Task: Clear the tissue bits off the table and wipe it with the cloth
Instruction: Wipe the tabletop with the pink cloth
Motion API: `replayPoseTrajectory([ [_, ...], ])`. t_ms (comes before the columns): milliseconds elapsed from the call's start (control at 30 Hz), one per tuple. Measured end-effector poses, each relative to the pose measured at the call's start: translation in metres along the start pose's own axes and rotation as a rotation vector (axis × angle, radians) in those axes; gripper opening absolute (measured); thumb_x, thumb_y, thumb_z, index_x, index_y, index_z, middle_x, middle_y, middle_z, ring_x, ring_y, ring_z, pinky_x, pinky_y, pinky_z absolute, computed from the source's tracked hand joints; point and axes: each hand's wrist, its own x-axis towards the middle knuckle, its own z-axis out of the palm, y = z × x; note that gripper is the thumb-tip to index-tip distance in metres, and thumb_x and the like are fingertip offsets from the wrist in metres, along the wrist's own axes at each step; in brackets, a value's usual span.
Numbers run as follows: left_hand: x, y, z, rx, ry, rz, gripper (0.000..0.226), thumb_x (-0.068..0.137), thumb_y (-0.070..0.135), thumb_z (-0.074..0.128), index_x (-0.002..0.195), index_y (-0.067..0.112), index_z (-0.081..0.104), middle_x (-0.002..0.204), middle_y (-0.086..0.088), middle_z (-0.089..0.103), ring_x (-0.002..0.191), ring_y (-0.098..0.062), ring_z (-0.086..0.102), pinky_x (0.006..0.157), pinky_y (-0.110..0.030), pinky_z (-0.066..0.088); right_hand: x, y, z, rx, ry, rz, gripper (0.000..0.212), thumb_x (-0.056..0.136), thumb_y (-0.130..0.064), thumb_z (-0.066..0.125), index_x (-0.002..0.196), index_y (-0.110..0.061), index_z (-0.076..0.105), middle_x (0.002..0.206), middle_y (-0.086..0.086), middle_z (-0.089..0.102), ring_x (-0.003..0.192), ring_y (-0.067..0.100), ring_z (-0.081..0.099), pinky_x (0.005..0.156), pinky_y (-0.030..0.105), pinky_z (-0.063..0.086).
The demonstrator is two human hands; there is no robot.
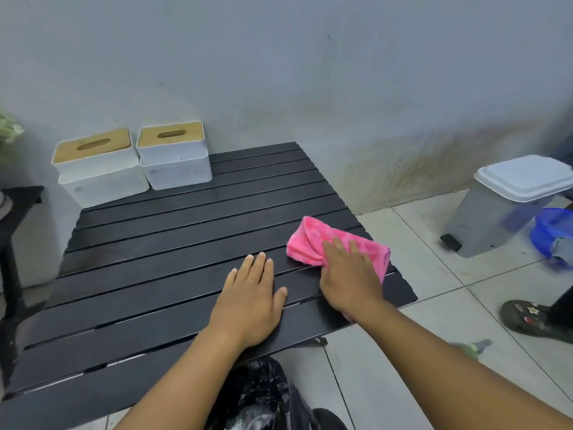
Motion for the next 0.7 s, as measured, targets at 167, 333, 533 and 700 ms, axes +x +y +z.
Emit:
replayPoseTrajectory([
  [167,0.011,-0.004,-0.016,0.104,-0.033,0.022,0.069,0.101,0.054,0.02,0.158,0.015,0.015,0.166,-0.001,0.01,0.153,-0.021,0.007,0.123,-0.043,0.013,0.064,0.0,-0.009,-0.008,0.004,0.057,0.056,0.095,-0.018,0.037,0.15,-0.021,0.029,0.163,0.003,0.02,0.149,0.036,0.012,0.12,0.053,0.013],
  [333,0.061,-0.022,-0.032,0.124,-0.037,-0.042,0.064,0.104,0.047,0.021,0.158,0.013,0.014,0.168,-0.001,-0.002,0.154,-0.026,-0.007,0.123,-0.051,0.004,0.071,-0.028,0.002,-0.018,0.029,0.036,0.062,0.09,-0.017,0.043,0.15,-0.02,0.028,0.163,0.005,0.02,0.148,0.039,0.012,0.12,0.054,0.01],
  [533,0.105,-0.036,-0.035,0.074,-0.072,-0.033,0.059,0.103,0.041,0.022,0.159,0.022,0.014,0.168,0.001,0.004,0.154,-0.025,0.003,0.122,-0.053,0.008,0.053,-0.041,0.011,-0.029,-0.041,-0.222,0.059,0.098,-0.023,0.037,0.155,-0.023,0.022,0.164,-0.001,0.018,0.151,0.029,0.01,0.121,0.046,0.009],
  [700,0.102,-0.037,-0.036,0.086,-0.075,-0.037,0.064,0.104,0.048,0.022,0.159,0.017,0.011,0.168,0.003,0.002,0.154,-0.021,0.001,0.123,-0.049,0.01,0.121,-0.005,-0.016,-0.013,0.08,0.037,0.05,0.086,-0.01,0.041,0.136,-0.017,0.045,0.146,0.007,0.045,0.135,0.035,0.039,0.109,0.049,0.034],
])
